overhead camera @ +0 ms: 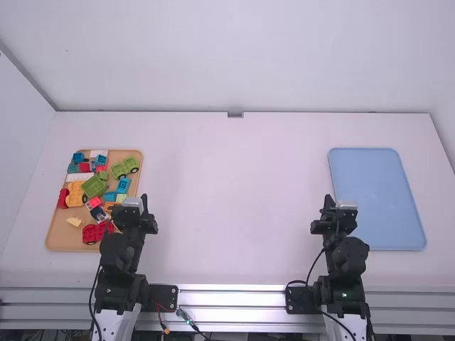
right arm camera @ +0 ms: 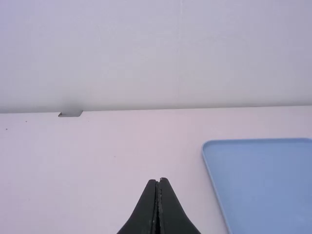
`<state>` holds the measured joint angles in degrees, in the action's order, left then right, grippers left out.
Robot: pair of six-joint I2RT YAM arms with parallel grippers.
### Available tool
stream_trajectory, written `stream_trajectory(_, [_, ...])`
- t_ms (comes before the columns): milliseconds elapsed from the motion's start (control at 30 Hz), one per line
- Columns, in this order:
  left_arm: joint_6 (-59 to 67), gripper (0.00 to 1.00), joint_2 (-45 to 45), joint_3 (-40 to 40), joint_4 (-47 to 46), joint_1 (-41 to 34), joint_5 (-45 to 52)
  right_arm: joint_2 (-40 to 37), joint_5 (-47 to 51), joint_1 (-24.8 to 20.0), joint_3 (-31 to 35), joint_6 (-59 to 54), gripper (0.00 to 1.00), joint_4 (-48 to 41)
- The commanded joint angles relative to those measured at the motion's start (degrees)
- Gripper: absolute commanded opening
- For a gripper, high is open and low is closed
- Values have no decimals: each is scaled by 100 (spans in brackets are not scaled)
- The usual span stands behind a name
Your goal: Assemble lego blocks to make yellow taxi
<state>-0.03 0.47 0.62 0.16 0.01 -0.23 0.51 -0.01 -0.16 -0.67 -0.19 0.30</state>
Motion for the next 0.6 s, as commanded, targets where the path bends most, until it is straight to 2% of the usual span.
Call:
stream_trajectory(0, [0, 0, 1, 1, 0, -2, 0, 0, 2, 0, -2, 0, 0, -2])
stream_trajectory(300, [47, 4, 238, 208, -112, 73, -11, 151, 14, 5, -104, -16, 4, 30])
stream_trajectory(567, [184, 12, 1040, 950, -643, 398, -27, 653, 37, 17, -401, -95, 12, 196])
